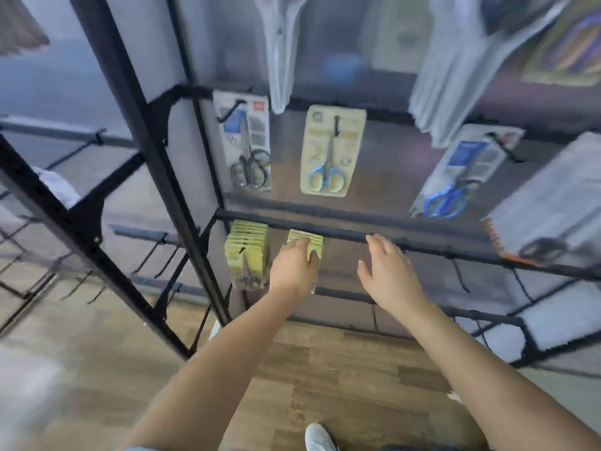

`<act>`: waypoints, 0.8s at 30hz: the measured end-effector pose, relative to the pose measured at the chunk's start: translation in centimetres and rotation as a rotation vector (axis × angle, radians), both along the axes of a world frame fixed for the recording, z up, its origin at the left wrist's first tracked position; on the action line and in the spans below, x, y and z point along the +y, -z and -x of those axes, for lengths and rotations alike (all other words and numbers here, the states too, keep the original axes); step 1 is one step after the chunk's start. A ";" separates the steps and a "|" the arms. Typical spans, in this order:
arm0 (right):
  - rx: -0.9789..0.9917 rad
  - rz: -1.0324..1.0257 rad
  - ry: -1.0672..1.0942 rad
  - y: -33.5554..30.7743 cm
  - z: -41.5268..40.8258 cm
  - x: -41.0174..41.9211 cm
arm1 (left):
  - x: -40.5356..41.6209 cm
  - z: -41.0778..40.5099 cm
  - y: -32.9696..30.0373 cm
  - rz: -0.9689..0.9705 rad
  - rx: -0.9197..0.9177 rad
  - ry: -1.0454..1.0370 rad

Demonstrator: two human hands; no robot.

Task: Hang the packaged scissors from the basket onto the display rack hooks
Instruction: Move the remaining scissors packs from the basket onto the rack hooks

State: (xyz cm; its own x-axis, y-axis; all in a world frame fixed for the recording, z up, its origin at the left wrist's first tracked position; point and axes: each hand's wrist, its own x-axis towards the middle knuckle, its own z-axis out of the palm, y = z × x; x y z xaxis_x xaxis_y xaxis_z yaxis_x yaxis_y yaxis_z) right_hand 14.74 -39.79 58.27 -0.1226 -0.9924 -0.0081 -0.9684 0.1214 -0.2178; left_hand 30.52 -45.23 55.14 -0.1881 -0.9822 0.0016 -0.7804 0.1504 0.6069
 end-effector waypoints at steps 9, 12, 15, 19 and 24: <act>0.011 0.171 0.420 -6.2 5.7 13.7 | 8.9 9.4 -8.7 0.175 0.091 0.500; -0.027 0.193 0.579 -6.9 8.5 19.6 | 13.2 13.3 -9.5 0.135 0.119 0.657; -0.031 0.196 0.724 -6.3 10.9 26.1 | 17.7 16.8 -9.6 0.096 0.107 0.819; -0.066 0.111 0.909 -4.5 13.2 34.2 | 23.7 20.9 -8.2 0.011 0.078 0.991; -0.167 -0.013 1.068 -0.3 14.3 43.1 | 30.2 25.2 -3.5 -0.112 0.013 1.127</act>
